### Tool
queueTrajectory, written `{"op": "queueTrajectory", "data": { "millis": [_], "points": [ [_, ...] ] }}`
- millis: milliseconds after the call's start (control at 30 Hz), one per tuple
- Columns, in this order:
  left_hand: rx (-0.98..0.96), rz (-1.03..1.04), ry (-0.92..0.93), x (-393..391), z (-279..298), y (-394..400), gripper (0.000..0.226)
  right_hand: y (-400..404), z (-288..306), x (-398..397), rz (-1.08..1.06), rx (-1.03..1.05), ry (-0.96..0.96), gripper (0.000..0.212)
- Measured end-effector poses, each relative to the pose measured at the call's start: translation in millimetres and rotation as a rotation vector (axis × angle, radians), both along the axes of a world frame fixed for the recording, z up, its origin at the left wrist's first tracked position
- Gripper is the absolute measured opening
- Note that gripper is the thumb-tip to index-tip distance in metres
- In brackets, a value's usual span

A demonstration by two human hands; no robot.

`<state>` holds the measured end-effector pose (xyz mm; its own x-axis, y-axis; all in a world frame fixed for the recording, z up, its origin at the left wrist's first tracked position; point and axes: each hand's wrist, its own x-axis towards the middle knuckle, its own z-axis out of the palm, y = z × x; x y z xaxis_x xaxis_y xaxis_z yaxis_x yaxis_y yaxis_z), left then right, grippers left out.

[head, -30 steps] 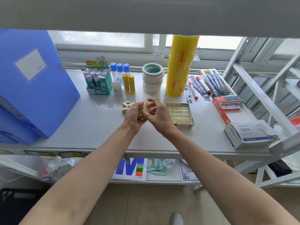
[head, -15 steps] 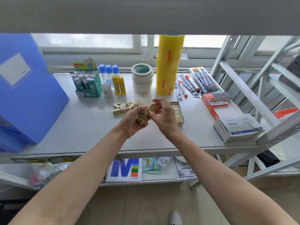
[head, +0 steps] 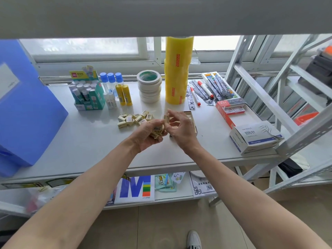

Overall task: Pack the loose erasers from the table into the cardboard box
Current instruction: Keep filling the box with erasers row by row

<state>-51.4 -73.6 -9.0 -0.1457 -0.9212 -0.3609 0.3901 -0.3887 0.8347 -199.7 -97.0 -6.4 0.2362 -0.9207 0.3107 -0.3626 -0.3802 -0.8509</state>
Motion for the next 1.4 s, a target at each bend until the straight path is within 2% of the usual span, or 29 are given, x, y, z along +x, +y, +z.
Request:
{"op": "queueTrajectory", "data": {
  "millis": [100,233,333,533,733,1000,1200,1300,1400],
  "points": [
    [0.009,0.02,-0.005,1.3,-1.9,-0.8,0.019,-1.9,1.0,-3.2,-0.016,0.091,-0.058,0.044],
    [-0.002,0.021,-0.028,-1.2,-0.8,-0.1,0.03,-4.7,-3.8,-5.2,-0.105,0.123,-0.025,0.023],
    [-0.012,0.017,-0.041,-4.4,1.0,-0.4,0.031,-5.7,-8.2,-4.1,-0.096,0.124,0.025,0.017],
    [0.003,-0.003,-0.176,-5.5,-0.7,0.3,0.021,-4.3,-8.1,-6.4,-0.046,0.145,-0.02,0.017],
    [-0.007,-0.024,-0.324,-11.7,1.4,1.7,0.02,-5.0,-13.7,-10.8,-0.038,0.188,-0.05,0.018],
    [0.004,0.047,-0.31,-19.1,4.5,0.0,0.017,-0.6,-10.0,-18.0,-0.029,0.28,-0.177,0.028],
    [0.011,0.036,-0.29,-24.4,3.7,3.4,0.02,2.8,-11.8,-21.1,0.003,0.292,-0.129,0.029],
    [0.01,0.046,-0.297,-23.6,2.1,3.5,0.021,4.9,-13.4,-22.1,0.084,0.336,-0.085,0.033],
    [0.014,0.055,-0.326,-20.5,-0.9,4.5,0.021,11.4,-11.0,-22.5,0.144,0.419,-0.151,0.029]
  ]
}}
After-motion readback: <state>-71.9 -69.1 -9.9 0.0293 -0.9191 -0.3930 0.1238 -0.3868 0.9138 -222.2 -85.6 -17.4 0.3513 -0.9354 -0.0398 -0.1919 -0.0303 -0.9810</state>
